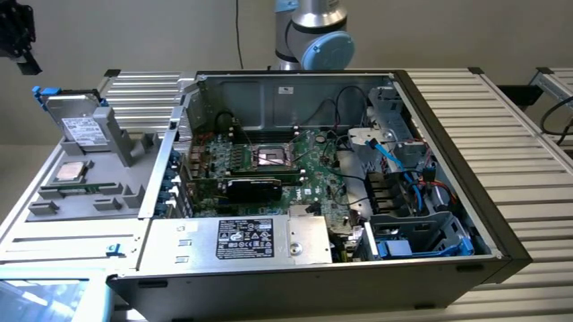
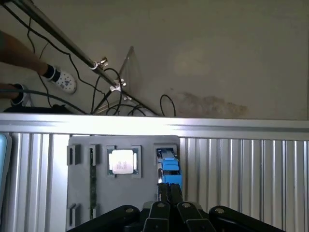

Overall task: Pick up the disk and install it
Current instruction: 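Pick up the disk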

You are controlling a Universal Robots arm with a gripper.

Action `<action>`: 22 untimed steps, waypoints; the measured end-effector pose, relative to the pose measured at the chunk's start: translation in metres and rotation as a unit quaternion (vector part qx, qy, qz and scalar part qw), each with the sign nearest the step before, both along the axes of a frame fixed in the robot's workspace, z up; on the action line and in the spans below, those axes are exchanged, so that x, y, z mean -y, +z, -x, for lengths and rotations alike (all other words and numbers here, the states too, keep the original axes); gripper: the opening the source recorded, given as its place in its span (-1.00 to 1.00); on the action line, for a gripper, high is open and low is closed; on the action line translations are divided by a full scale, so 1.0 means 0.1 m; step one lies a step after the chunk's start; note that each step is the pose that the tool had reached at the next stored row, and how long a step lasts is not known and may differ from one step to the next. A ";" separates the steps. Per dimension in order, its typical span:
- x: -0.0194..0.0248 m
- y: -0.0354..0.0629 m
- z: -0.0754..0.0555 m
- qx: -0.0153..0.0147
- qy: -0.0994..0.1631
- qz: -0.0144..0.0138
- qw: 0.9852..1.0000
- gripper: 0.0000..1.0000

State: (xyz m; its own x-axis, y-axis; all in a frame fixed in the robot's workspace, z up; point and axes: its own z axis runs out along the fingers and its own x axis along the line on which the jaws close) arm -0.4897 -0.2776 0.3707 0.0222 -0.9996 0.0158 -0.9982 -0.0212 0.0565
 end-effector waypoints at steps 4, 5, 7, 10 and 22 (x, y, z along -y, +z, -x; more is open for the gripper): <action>0.000 0.000 0.00 0.000 0.010 0.000 1.000 -0.76; 0.000 0.000 0.00 0.000 0.010 0.000 1.000 -0.76; 0.000 0.000 0.00 0.001 0.010 0.000 1.000 -0.76; -0.001 0.000 -0.02 0.002 0.010 0.000 1.000 -0.76; -0.031 -0.011 -0.03 0.008 0.011 0.000 1.000 -0.76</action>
